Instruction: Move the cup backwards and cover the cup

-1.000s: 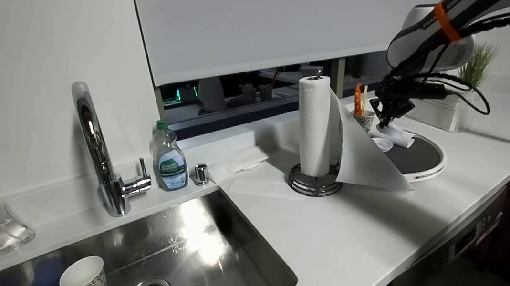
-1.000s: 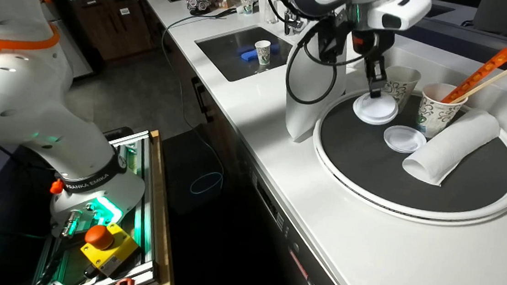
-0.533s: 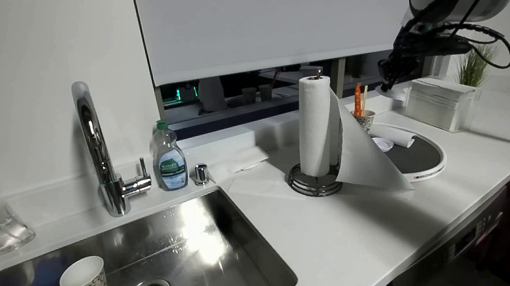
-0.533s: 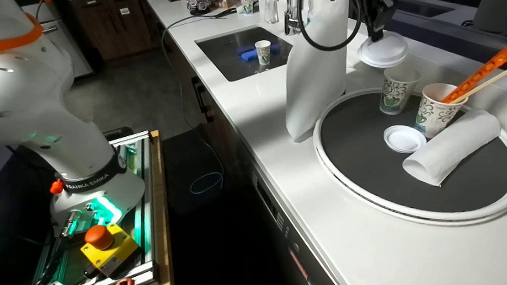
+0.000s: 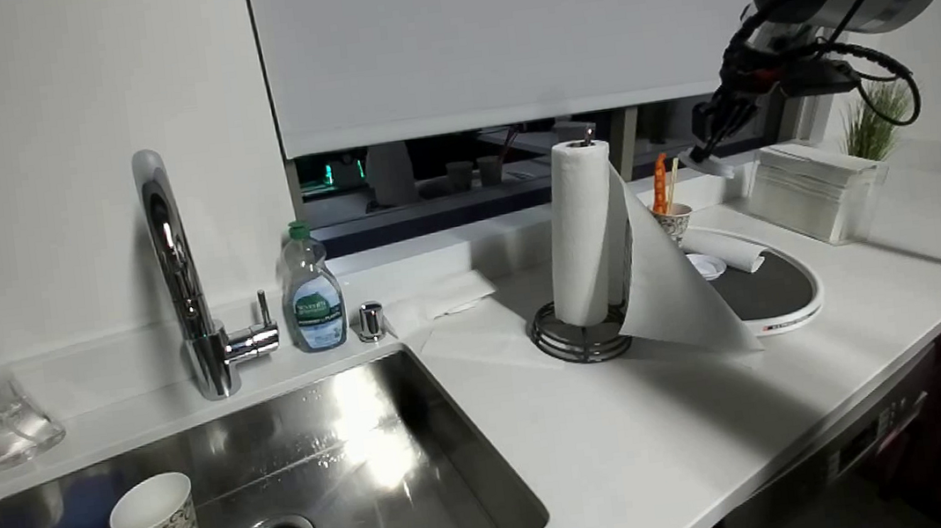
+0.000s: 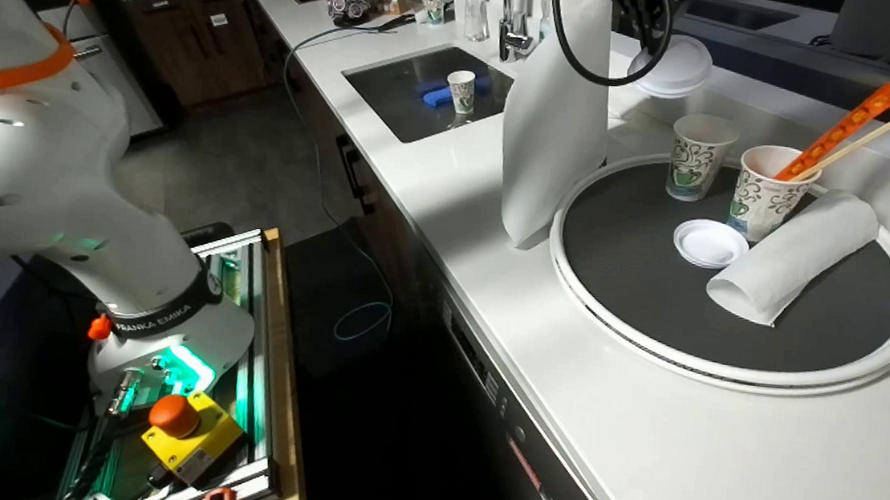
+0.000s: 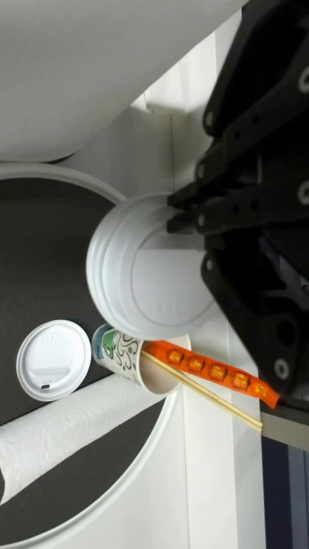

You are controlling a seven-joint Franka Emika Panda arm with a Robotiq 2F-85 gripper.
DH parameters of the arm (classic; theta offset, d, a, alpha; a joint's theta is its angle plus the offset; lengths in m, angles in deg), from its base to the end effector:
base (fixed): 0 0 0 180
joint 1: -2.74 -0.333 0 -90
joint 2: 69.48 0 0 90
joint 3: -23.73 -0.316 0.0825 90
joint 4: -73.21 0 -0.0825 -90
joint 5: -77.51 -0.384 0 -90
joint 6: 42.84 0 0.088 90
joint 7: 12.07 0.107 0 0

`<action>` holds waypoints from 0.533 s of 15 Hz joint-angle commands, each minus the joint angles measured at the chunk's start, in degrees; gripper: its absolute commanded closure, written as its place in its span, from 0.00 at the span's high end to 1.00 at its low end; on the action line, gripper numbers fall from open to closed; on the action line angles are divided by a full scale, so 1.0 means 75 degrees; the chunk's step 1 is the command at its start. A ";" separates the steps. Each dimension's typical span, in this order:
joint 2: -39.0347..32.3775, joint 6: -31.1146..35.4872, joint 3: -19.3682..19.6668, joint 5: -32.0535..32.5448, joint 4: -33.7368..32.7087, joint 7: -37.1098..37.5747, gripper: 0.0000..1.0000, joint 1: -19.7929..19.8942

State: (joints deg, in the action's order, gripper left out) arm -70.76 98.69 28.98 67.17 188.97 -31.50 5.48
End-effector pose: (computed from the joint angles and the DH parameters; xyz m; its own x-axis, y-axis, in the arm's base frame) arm 0.5877 -0.0826 0.4851 0.8985 0.0714 0.4331 0.0862 -0.9962 -0.0146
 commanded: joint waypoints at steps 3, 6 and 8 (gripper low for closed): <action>-0.0646 0.0489 -0.0189 0.0134 -0.0542 -0.0133 0.02 0.0038; -0.1260 0.0499 -0.0375 -0.0026 -0.1004 -0.0514 0.02 0.0092; -0.1660 0.0502 -0.0493 -0.0036 -0.1314 -0.0741 0.02 0.0181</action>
State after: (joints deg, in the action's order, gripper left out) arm -78.06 102.32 26.83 67.53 183.55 -33.94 5.48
